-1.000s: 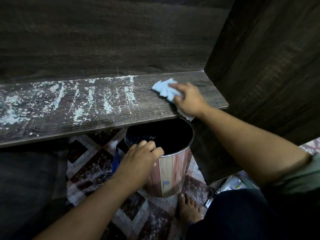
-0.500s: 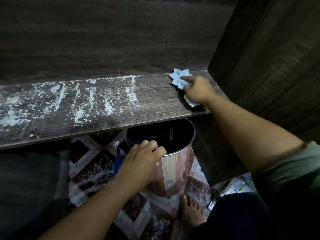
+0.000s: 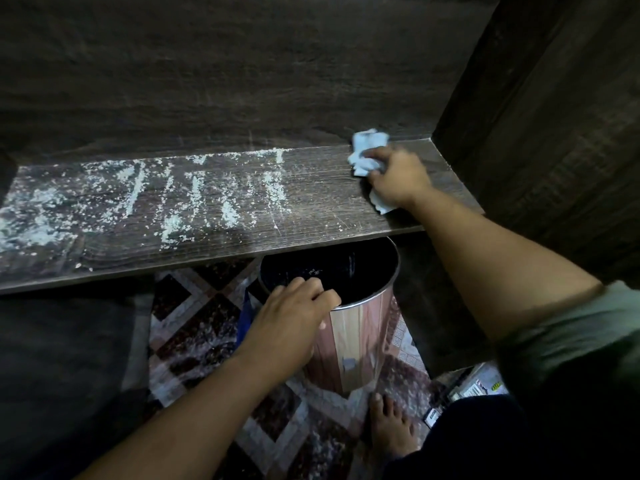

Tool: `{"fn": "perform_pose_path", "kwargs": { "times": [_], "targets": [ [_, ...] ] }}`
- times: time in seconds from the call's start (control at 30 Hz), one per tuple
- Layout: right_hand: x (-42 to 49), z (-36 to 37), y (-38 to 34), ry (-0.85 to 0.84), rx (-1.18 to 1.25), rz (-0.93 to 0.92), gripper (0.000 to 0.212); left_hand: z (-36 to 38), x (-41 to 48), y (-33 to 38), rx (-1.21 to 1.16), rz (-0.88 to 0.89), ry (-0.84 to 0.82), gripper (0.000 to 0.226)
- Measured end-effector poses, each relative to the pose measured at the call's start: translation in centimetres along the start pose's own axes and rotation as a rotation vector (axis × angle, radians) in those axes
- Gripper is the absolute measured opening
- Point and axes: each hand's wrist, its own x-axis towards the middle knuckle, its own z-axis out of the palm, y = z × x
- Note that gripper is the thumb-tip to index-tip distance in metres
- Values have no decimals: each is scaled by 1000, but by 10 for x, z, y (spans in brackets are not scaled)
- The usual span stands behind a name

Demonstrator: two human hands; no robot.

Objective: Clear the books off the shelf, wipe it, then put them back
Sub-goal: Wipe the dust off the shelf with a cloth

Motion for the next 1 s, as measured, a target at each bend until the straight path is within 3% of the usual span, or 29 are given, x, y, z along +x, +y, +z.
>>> {"fn": "perform_pose_path", "kwargs": {
  "times": [0.07,0.13,0.23,0.33,0.43,0.5,0.57,0.63,0.7,0.77,0.83,0.9,1.0],
  "targets": [
    [2,-1,-5,83,76,-22,40,0,0,1,-4,10,1,48],
    [11,-5,-1,228,-161,70,47,0,-1,2,3,22,2,46],
    [25,-14,28,30,-280,297,70,2,-1,1,4,27,4,46],
    [25,-7,36,-54,-227,367,68,3,0,0,2,21,-1,46],
    [3,13,-10,48,-283,188,56,3,4,0,-2,11,2,44],
    [-11,31,-44,43,-162,-66,50,4,5,0,-5,12,3,44],
    [-14,37,-62,79,26,-172,49,4,4,1,-7,17,3,43],
    [-4,30,-62,238,70,-91,49,4,2,1,-1,13,6,42],
    [7,20,-49,359,-40,75,52,3,0,-1,8,10,9,44],
    [15,12,-28,283,-95,233,56,3,-2,-3,5,13,7,47],
    [19,13,-12,79,-149,296,57,2,-5,-4,-1,16,3,50],
    [17,19,-8,7,-212,214,54,1,-8,-5,-3,22,4,50],
    [7,24,-28,17,-179,-70,50,-2,-11,-5,-5,22,15,46]
  ]
}}
